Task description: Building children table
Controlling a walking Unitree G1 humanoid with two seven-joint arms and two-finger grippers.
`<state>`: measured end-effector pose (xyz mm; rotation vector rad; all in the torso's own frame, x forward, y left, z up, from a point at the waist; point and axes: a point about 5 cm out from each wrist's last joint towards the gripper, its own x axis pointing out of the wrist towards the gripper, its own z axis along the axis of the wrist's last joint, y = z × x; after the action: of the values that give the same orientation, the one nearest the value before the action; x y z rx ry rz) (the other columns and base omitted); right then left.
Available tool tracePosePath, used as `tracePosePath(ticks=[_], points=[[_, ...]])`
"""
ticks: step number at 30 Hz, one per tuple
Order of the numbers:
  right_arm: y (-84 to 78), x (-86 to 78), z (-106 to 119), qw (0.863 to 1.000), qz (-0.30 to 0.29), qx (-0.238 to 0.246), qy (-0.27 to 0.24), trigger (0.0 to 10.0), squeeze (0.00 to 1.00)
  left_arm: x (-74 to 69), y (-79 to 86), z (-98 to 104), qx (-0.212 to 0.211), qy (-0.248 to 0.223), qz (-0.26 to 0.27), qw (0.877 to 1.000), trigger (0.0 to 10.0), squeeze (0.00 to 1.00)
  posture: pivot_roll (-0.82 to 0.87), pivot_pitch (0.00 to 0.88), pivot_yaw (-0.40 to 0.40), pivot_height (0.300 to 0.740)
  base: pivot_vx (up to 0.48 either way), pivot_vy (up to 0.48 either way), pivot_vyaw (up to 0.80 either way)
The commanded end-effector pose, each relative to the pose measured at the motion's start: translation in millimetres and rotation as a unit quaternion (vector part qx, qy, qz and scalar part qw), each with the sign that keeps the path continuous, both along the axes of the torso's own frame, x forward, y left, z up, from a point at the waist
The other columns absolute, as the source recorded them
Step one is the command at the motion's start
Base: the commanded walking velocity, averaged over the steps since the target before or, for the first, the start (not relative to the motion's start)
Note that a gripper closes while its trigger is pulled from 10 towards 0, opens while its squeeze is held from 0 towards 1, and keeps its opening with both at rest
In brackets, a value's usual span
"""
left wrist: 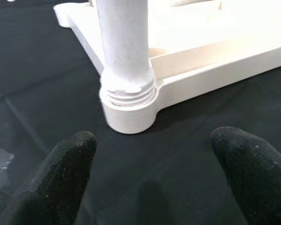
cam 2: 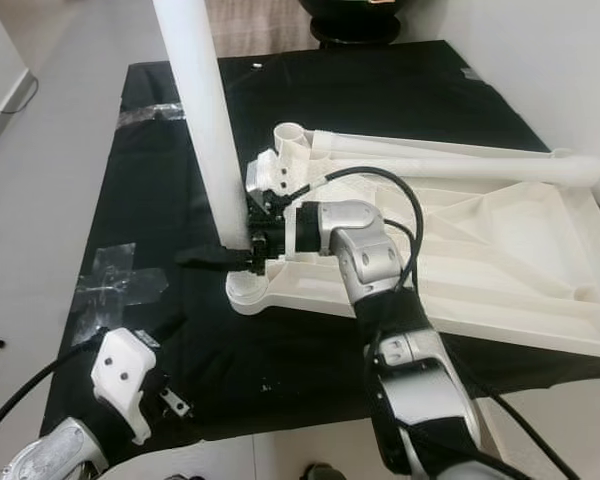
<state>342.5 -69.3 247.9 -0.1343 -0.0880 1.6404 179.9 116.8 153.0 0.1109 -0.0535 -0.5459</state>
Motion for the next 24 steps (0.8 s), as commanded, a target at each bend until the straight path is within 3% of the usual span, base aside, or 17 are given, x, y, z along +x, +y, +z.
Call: tracePosePath(ticks=[1, 5, 8, 9, 10, 12, 13, 14, 15, 16, 17, 18, 19, 21, 24], points=[[7.7, -1.0, -0.3, 0.999, 0.034, -0.002, 0.000, 0.0, 0.00, -4.4, -1.7, -0.7, 0.001, 0.007, -0.001, 1.000, 10.0, 0.00, 0.07, 0.248, -0.028, 0.740, 0.000, 0.000, 0.00], [6.7, 0.7, -0.7, 0.999, 0.043, -0.005, -0.001, 0.0, 0.00, -5.3, -2.5, -0.8, 0.000, 0.008, -0.001, 1.000, 10.0, 0.00, 0.07, 0.247, -0.033, 0.740, 0.000, 0.000, 0.00], [-0.6, 1.7, -0.2, 1.000, 0.009, 0.002, -0.026, 0.0, 0.00, -4.7, -3.6, -0.8, -0.001, 0.008, 0.000, 1.000, 10.0, 0.00, 0.06, 0.245, -0.041, 0.740, 0.000, 0.000, 0.00], [-4.6, 1.2, -1.5, 0.998, -0.038, 0.010, -0.045, 0.0, 0.00, -3.6, -3.9, -1.0, -0.002, 0.008, 0.000, 1.000, 10.0, 0.00, 0.04, 0.239, -0.051, 0.740, 0.000, 0.000, 0.00], [-4.6, 1.2, -1.5, 0.998, -0.038, 0.010, -0.045, 0.0, 0.00, -3.6, -3.9, -1.0, -0.002, 0.008, 0.000, 1.000, 10.0, 0.00, 0.04, 0.239, -0.051, 0.740, 0.000, 0.000, 0.00], [-12.4, -5.1, -11.0, 0.977, -0.203, 0.046, -0.056, 0.0, 0.00, -0.5, -3.5, -1.0, -0.004, 0.005, 0.000, 1.000, 10.0, 0.00, 0.02, 0.233, -0.058, 0.740, 0.000, 0.000, 0.00], [-12.4, -5.1, -11.0, 0.977, -0.203, 0.046, -0.056, 0.0, 0.00, -0.5, -3.5, -1.0, -0.004, 0.005, 0.000, 1.000, 10.0, 0.00, 0.02, 0.233, -0.058, 0.740, 0.000, 0.000, 0.00], [-16.2, -10.0, -17.4, 0.950, -0.301, 0.068, -0.044, 0.0, 0.00, 1.0, -3.0, -1.0, -0.005, 0.004, 0.000, 1.000, 10.0, 0.00, 0.02, 0.231, -0.058, 0.740, 0.000, 0.000, 0.00], [-28.5, -13.8, -34.2, 0.876, -0.476, 0.049, -0.050, 0.0, 0.00, 3.2, -1.9, -1.3, -0.004, 0.003, 0.000, 1.000, 10.0, 0.00, 0.01, 0.223, -0.056, 0.740, 0.000, 0.000, 0.00], [-28.5, -13.8, -34.2, 0.876, -0.476, 0.049, -0.050, 0.0, 0.00, 3.2, -1.9, -1.3, -0.004, 0.003, 0.000, 1.000, 10.0, 0.00, 0.01, 0.223, -0.056, 0.740, 0.000, 0.000, 0.00], [-41.2, -50.1, -64.2, 0.779, -0.625, 0.004, -0.042, 0.0, 0.00, 7.5, -0.1, -1.3, -0.003, 0.001, 0.001, 1.000, 10.0, 0.00, 0.00, 0.217, -0.051, 0.740, 0.000, 0.000, 0.00], [-41.2, -50.1, -64.2, 0.779, -0.625, 0.004, -0.042, 0.0, 0.00, 7.5, -0.1, -1.3, -0.003, 0.001, 0.001, 1.000, 10.0, 0.00, 0.00, 0.217, -0.051, 0.740, 0.000, 0.000, 0.00], [-38.0, -62.0, -70.0, 0.779, -0.626, -0.001, -0.029, 0.0, 0.00, 8.8, 0.2, -1.1, -0.003, 0.001, 0.001, 1.000, 10.0, 0.00, 0.00, 0.217, -0.051, 0.740, 0.000, 0.000, 0.00], [-21.3, -69.4, -75.4, 0.812, -0.583, -0.008, -0.038, 0.0, 0.00, 12.5, 1.0, -3.2, -0.001, -0.001, 0.003, 1.000, 10.0, 0.00, -0.02, 0.175, -0.037, 0.740, 0.000, 0.000, 0.00], [-18.4, -68.1, -76.0, 0.815, -0.576, -0.013, -0.051, 0.0, 0.00, 13.8, 1.2, -4.0, 0.001, -0.002, 0.004, 1.000, 10.0, 0.00, -0.02, 0.175, -0.037, 0.740, 0.000, 0.000, 0.00]])
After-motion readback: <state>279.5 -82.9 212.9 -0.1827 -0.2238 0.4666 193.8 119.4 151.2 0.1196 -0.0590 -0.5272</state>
